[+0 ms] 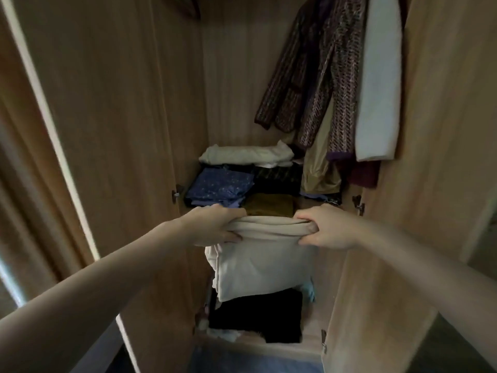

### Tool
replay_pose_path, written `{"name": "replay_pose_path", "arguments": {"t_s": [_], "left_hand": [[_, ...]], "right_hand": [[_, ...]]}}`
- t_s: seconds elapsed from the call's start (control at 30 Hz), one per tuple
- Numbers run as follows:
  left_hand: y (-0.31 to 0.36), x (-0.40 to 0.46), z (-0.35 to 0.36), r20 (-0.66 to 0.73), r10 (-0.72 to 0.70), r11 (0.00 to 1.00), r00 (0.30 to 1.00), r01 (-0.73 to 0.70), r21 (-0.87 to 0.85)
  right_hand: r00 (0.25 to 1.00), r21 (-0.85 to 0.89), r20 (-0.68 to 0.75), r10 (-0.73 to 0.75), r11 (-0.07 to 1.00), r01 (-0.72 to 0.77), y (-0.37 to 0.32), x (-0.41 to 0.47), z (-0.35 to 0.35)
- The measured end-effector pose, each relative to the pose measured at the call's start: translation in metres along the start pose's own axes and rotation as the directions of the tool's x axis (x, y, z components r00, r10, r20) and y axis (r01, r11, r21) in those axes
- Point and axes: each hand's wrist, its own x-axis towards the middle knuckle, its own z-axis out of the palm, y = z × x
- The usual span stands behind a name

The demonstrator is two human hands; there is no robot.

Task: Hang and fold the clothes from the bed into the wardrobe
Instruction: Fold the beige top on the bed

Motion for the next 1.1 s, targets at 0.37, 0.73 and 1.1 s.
{"name": "replay_pose_path", "arguments": {"t_s": [0.37,0.73,1.1], "left_hand": [[-0.065,0.164,0.043,0.246,0.040,0.982,0.969,0.008,-0.191],[-0.158,0.343,0.027,-0.304,0.155,0.971,0.940,-0.088,0.223],[-0.207,0.434,0.232,-0.147,0.135,0.984,0.980,-0.115,0.138]], "right_hand": [[0.986,0.022,0.158,0.055,0.998,-0.059,0.115,0.132,0.016],[0.932,-0.148,-0.315,0.177,0.961,-0.232,0.199,0.288,-0.005],[0.942,-0.157,-0.043,0.334,0.929,-0.336,0.280,0.364,0.175]]}}
